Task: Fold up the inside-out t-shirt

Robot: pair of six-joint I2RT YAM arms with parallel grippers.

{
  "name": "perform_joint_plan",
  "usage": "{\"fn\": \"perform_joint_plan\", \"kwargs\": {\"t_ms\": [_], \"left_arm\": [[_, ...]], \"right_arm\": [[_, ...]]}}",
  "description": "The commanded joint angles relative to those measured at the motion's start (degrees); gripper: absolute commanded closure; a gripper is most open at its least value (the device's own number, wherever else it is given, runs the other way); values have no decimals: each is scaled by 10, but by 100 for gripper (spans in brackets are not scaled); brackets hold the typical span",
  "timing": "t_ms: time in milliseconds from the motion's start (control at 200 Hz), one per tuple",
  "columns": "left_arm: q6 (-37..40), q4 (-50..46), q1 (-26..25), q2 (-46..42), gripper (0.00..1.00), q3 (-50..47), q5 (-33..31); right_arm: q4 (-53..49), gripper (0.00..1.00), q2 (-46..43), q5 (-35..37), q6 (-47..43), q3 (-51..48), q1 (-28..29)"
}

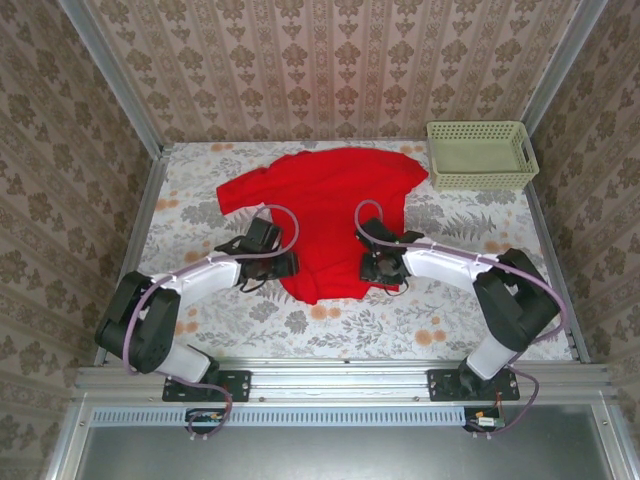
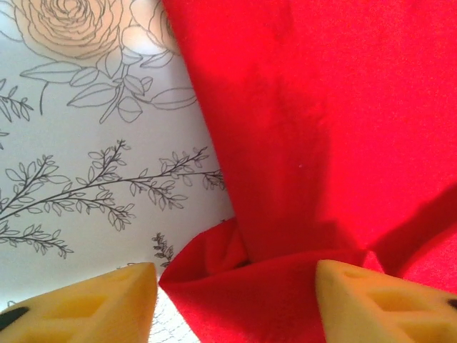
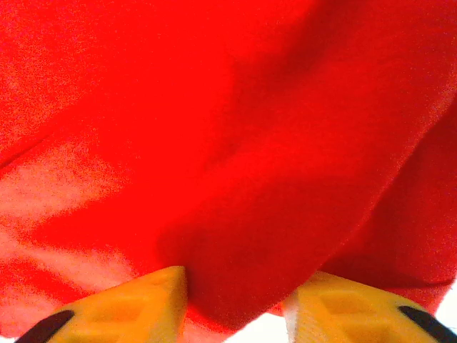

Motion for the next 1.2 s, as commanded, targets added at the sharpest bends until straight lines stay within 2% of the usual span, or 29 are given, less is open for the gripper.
{"fn": "perform_joint_plan", "kwargs": {"t_ms": [0,85,210,330,410,570,700,820,955,1070,1195], "left_arm": [[-9,9,-5,-13,45,-17,5],[-3,-2,-7,-32,50,-28,-6],[24,-41,-17,-76,52,-33,-51],[55,-88,-43,-113,52,-18,-107],[76,-99,-65,-138,48,-10,-132],[104,-72,-109,-164,38,-2,-137],[99,-56,-111,-143,32,1,-119],[95,-55,-111,-104,31,7,-107],[91,-62,-110,-64,31,21,-106],[95,-56,-110,-24,33,42,-85],[93,-72,-105,22,40,71,-90]], "right_arm": [[-15,70,22,18,-3,39,7],[-44,81,12,45,-13,54,19],[-95,92,-24,96,-30,77,37],[-120,96,-62,118,-42,85,39],[-124,96,-83,112,-48,87,39],[-116,89,-92,102,-48,81,35],[-102,78,-71,84,-38,55,26],[-94,71,-71,83,-36,26,26],[-85,68,-90,78,-42,-2,26],[-78,65,-100,70,-46,-19,26],[-59,61,-102,47,-39,-40,27]]}}
